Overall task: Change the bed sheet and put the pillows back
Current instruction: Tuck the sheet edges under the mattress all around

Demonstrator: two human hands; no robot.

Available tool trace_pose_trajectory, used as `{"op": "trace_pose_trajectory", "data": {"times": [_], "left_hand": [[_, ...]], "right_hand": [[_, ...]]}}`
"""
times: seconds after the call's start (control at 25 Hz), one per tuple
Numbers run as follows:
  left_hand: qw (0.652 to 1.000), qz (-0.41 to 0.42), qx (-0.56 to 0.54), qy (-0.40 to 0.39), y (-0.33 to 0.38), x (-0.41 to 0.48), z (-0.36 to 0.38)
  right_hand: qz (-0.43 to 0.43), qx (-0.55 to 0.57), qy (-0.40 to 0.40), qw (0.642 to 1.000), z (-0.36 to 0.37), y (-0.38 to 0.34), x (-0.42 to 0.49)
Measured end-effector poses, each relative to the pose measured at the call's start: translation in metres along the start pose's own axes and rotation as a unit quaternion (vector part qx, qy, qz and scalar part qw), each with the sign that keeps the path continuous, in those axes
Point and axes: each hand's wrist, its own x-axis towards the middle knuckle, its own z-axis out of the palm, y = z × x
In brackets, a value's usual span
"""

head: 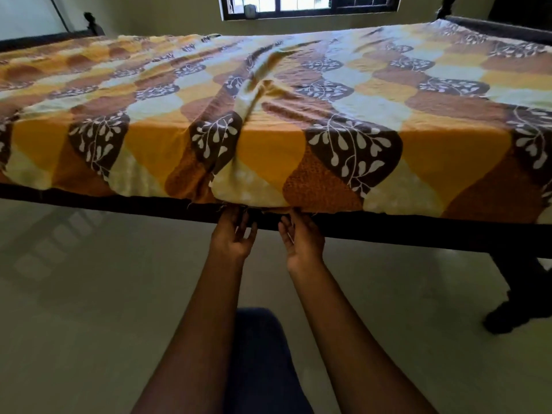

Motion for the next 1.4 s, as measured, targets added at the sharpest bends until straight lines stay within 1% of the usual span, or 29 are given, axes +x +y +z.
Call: {"op": "trace_pose_trajectory", "data": {"times": [0.08,0.16,0.2,0.24,0.28,0.32,0.4,0.48,0.56,0.64,0.76,0.84,0.96,1.04,1.12,1.2,1.28,1.32,1.4], "left_hand": [[0.999,0.005,0.028,-0.016,0.004,0.001,-0.007],[0.997,0.021,0.077,0.021,0.003,-0.005,-0.015],[0.994,0.045,0.089,0.042,0.001,-0.01,-0.019],[0.993,0.073,0.085,0.039,0.0,-0.017,-0.019],[0.994,0.09,0.063,0.011,0.001,-0.025,-0.016],[0.995,0.089,0.026,-0.03,0.003,-0.033,-0.012],[0.993,0.049,-0.053,-0.09,0.009,-0.043,-0.005],[0.988,-0.001,-0.113,-0.107,0.014,-0.046,-0.002],[0.984,-0.033,-0.128,-0.12,0.014,-0.044,-0.006],[0.98,-0.046,-0.133,-0.14,0.009,-0.043,-0.01],[0.966,-0.049,-0.184,-0.173,0.005,-0.041,-0.015],[0.96,-0.044,-0.197,-0.193,0.003,-0.039,-0.018],[0.95,-0.04,-0.222,-0.216,-0.005,-0.037,-0.019],[0.942,-0.04,-0.242,-0.23,-0.008,-0.035,-0.02],[0.932,-0.035,-0.258,-0.25,-0.011,-0.036,-0.019],[0.925,-0.025,-0.269,-0.268,-0.013,-0.037,-0.018],[0.933,-0.011,-0.243,-0.264,-0.012,-0.036,-0.02],[0.946,-0.005,-0.201,-0.252,-0.009,-0.035,-0.022],[0.981,0.025,-0.048,-0.187,-0.006,-0.039,-0.023]], "right_hand": [[0.011,0.023,0.019,0.999,-0.001,0.0,0.0],[0.001,-0.001,0.057,0.998,-0.007,-0.002,0.004],[-0.015,-0.029,0.07,0.997,-0.011,-0.002,0.008],[-0.031,-0.048,0.073,0.996,-0.016,-0.001,0.011],[-0.043,-0.056,0.067,0.995,-0.018,-0.001,0.014],[-0.05,-0.058,0.06,0.995,-0.02,0.0,0.016],[-0.041,-0.04,0.048,0.997,-0.023,0.002,0.017],[-0.023,-0.005,0.023,0.999,-0.025,0.003,0.016],[-0.008,0.021,0.002,1.0,-0.029,0.004,0.018],[0.004,0.044,-0.009,0.999,-0.029,0.005,0.017],[0.004,0.105,-0.038,0.994,-0.025,0.005,0.009],[0.006,0.172,-0.093,0.981,-0.022,0.003,-0.002],[0.011,0.27,-0.193,0.943,-0.015,-0.002,-0.022],[0.008,0.293,-0.23,0.928,-0.006,-0.003,-0.028],[0.007,0.303,-0.243,0.921,0.01,-0.008,-0.029],[0.019,0.29,-0.224,0.93,0.023,-0.017,-0.026],[0.037,0.231,-0.184,0.955,0.019,-0.025,-0.025],[0.046,0.182,-0.166,0.968,0.011,-0.027,-0.026],[0.038,0.047,-0.133,0.989,-0.012,-0.031,-0.038]]}}
